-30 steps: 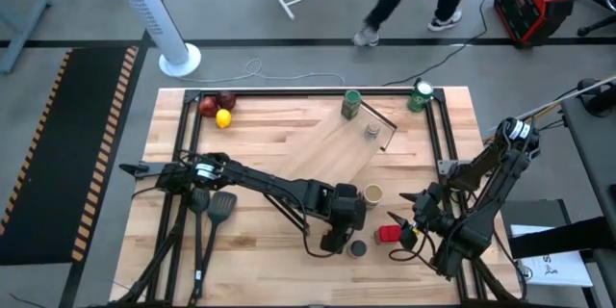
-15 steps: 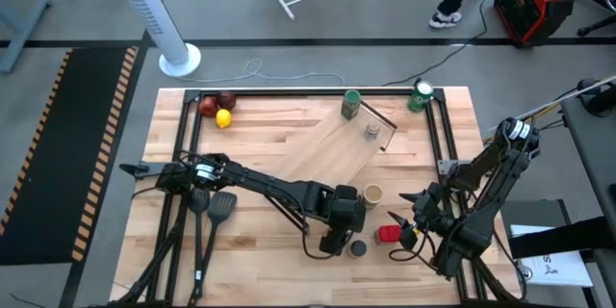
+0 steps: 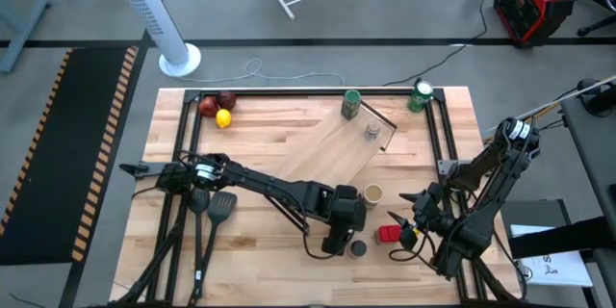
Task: Shelf spices
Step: Put the white seasoning bottle on the shelf
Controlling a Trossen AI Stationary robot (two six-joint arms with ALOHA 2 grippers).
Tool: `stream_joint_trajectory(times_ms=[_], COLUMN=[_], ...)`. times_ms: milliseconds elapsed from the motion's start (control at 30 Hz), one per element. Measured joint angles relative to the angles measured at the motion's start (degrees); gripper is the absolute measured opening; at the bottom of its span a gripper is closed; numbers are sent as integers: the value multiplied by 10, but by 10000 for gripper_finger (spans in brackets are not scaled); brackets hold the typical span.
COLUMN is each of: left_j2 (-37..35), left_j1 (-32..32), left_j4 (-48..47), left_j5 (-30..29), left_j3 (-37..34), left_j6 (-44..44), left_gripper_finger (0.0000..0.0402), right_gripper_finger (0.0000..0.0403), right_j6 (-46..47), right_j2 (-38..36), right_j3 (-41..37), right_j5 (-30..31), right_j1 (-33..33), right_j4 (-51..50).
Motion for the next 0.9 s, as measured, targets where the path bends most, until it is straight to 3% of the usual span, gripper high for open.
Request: stream_joint_trajectory(times_ms=[400,633,900], left_j2=[1,1,-38], left_j1=[0,0,2], left_j4=[-20,-83,-98], left_j5=[0,-43,-50], left_j3=[68,138,136], left_j6=[-14,8,13], left_gripper_finger=[190,190,190], right_gripper_finger=[270,277,264], right_j6=[-1,-1,-1], right_j2=[0,0,0], right_j3=[0,0,0], right_j5=[0,0,0], right_j1=[0,0,0], right_j4=[0,0,0])
